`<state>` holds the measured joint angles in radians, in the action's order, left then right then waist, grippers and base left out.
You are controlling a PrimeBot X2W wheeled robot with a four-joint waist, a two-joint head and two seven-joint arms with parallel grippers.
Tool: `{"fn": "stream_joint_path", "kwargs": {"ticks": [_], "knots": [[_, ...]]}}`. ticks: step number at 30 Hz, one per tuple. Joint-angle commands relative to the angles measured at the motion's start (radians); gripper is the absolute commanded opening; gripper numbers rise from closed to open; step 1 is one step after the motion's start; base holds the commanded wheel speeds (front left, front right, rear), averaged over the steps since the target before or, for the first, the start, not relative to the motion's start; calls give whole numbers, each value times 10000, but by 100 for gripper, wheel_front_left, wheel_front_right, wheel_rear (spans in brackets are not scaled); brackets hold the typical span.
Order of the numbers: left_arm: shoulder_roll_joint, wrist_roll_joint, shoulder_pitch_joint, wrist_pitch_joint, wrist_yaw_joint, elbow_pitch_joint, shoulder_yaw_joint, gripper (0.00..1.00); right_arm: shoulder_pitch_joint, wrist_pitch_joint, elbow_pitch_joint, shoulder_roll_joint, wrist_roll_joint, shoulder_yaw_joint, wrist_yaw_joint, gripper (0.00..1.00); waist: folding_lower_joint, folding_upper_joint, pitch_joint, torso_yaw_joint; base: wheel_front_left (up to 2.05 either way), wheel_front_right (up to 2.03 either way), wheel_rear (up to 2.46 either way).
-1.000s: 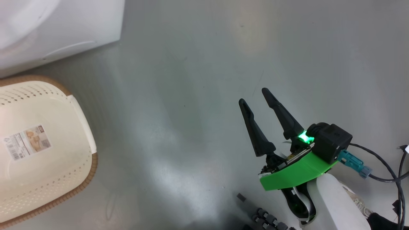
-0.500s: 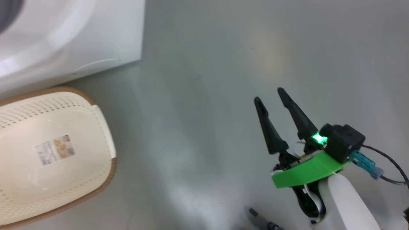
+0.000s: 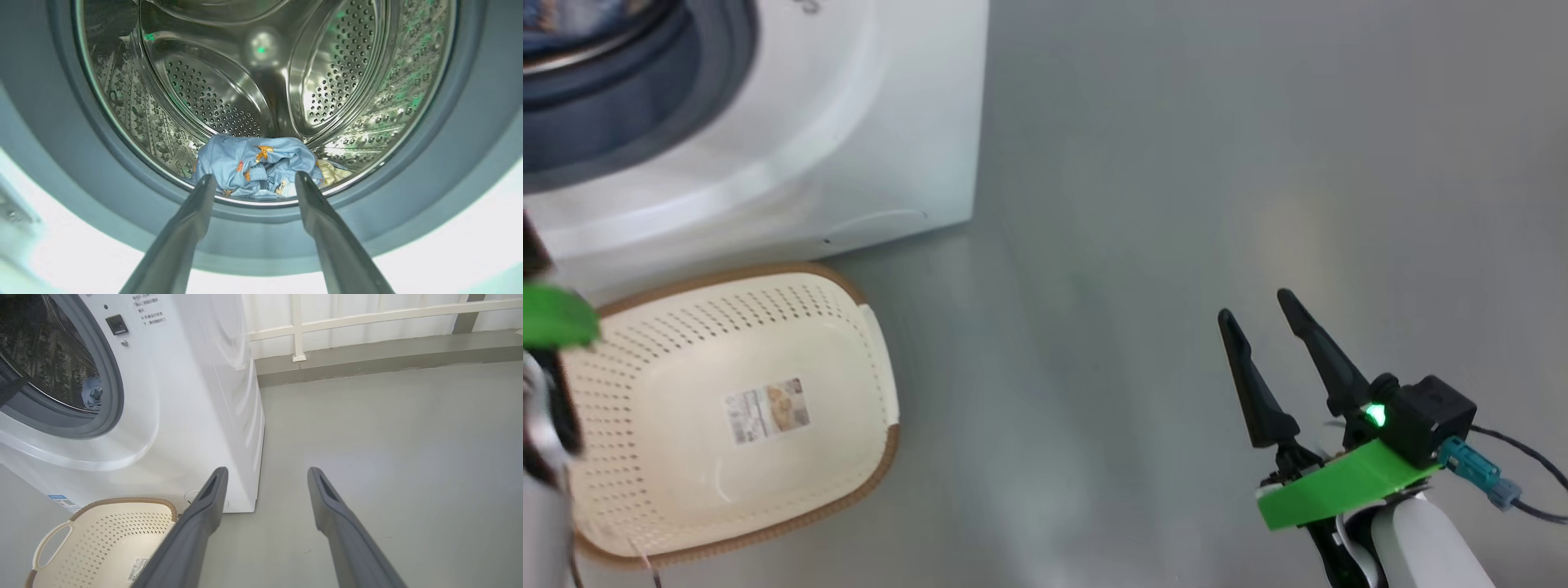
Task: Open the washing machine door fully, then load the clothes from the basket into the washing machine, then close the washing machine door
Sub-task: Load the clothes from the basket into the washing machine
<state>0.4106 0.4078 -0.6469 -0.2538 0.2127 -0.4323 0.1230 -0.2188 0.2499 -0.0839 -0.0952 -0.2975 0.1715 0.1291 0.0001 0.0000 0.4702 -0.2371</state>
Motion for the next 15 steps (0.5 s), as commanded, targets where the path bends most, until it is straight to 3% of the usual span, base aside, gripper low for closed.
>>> {"fn": "stream_joint_path", "kwargs": {"ticks": [1,10,15], "knots": [[272,-195,1068,-74,356,1192,-430,100,365,118,167,-106,147,112,16,100,-1,0,-949,624,0,0,0],[-380,-739,4712,-78,1274,4276,-247,100,1081,41,123,-405,365,-15,16,100,-1,0,-2025,1282,0,0,0],[-533,-775,5733,-49,1409,4901,-48,100,1376,-139,224,-489,472,-86,16,100,-1,0,-2487,1542,0,0,0]]}}
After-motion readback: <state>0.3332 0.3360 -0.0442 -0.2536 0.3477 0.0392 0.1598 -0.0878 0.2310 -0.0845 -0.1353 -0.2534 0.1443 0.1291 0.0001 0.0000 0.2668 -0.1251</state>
